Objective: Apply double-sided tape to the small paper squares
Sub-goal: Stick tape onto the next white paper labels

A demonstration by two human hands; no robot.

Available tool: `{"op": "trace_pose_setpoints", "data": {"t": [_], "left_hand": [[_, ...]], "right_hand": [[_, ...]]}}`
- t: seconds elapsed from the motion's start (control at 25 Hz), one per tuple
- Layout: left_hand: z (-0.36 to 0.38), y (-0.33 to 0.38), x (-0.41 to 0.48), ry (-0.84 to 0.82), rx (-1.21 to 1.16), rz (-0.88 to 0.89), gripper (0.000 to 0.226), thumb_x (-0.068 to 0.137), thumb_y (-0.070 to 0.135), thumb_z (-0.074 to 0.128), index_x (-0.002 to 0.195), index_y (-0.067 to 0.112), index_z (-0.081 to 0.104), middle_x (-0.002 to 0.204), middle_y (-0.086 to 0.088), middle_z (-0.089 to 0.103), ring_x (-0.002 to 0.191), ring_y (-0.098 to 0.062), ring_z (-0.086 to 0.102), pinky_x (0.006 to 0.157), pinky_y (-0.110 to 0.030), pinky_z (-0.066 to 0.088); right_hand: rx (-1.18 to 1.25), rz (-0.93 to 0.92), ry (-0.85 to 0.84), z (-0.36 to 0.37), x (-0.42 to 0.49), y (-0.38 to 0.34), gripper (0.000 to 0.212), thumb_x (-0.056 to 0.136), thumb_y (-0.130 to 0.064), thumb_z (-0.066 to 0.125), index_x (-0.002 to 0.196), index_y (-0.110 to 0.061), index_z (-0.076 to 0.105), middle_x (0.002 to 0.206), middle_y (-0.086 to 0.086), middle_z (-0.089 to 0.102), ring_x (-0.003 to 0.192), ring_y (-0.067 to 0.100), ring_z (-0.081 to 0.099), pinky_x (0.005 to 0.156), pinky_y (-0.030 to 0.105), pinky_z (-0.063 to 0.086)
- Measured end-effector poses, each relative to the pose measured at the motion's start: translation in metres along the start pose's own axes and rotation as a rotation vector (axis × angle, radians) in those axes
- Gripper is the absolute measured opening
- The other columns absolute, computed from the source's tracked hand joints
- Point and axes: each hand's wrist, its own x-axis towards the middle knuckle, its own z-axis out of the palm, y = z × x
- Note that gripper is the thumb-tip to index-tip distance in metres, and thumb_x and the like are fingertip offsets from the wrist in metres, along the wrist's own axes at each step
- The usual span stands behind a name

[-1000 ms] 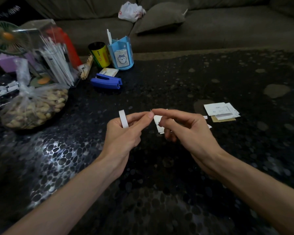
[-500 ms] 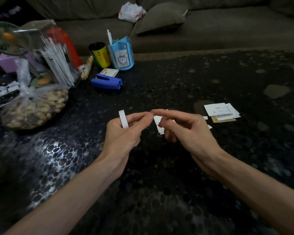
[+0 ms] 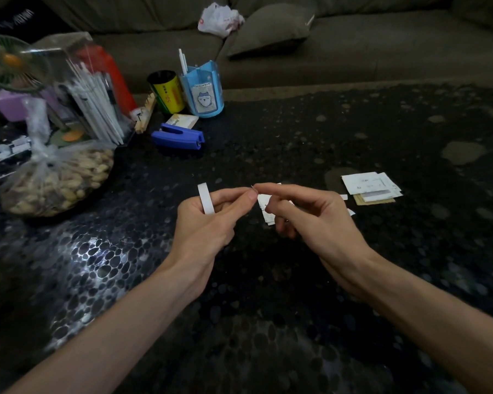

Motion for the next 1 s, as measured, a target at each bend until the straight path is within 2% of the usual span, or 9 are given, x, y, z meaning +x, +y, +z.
{"op": "trace_pose_setpoints", "data": {"t": [0.28, 0.52, 0.68, 1.0], "left_hand": [[0.0006, 0.0009, -0.0011, 0.008, 0.003, 0.004, 0.013, 0.089, 0.026, 0.077, 0.098, 0.019, 0.084, 0.050, 0.009, 0.046, 0.046, -0.007, 0.030, 0.047, -0.024, 0.023], [0.0005, 0.0029, -0.0024, -0.007, 0.013, -0.002, 0.017, 0.088, 0.026, 0.078, 0.102, 0.018, 0.083, 0.050, 0.012, 0.052, 0.044, -0.004, 0.037, 0.047, -0.021, 0.028], [-0.0006, 0.0031, -0.0026, -0.006, 0.008, -0.008, 0.017, 0.089, 0.026, 0.077, 0.103, 0.018, 0.083, 0.051, 0.010, 0.050, 0.047, -0.005, 0.034, 0.048, -0.023, 0.026], [0.0008, 0.0040, -0.0033, 0.015, 0.022, -0.023, 0.012, 0.089, 0.025, 0.077, 0.096, 0.018, 0.083, 0.051, 0.011, 0.051, 0.045, -0.004, 0.039, 0.049, -0.021, 0.029]], "right_hand": [[-0.001, 0.003, -0.002, -0.0014, -0.0003, -0.0001, 0.032, 0.097, -0.003, 0.066, 0.110, -0.027, 0.084, 0.078, -0.005, 0.066, 0.065, 0.009, 0.054, 0.061, 0.016, 0.044], [-0.008, -0.001, -0.005, -0.0018, -0.0001, 0.0006, 0.032, 0.097, -0.005, 0.066, 0.111, -0.029, 0.083, 0.080, -0.005, 0.067, 0.065, 0.009, 0.055, 0.062, 0.016, 0.044], [-0.016, 0.003, -0.001, -0.0015, 0.0000, 0.0004, 0.033, 0.097, -0.005, 0.066, 0.110, -0.030, 0.083, 0.080, -0.005, 0.067, 0.065, 0.008, 0.055, 0.062, 0.017, 0.044], [-0.014, 0.006, -0.008, -0.0011, -0.0006, -0.0008, 0.034, 0.097, -0.003, 0.066, 0.109, -0.030, 0.084, 0.081, -0.005, 0.068, 0.064, 0.007, 0.055, 0.062, 0.015, 0.045]]}}
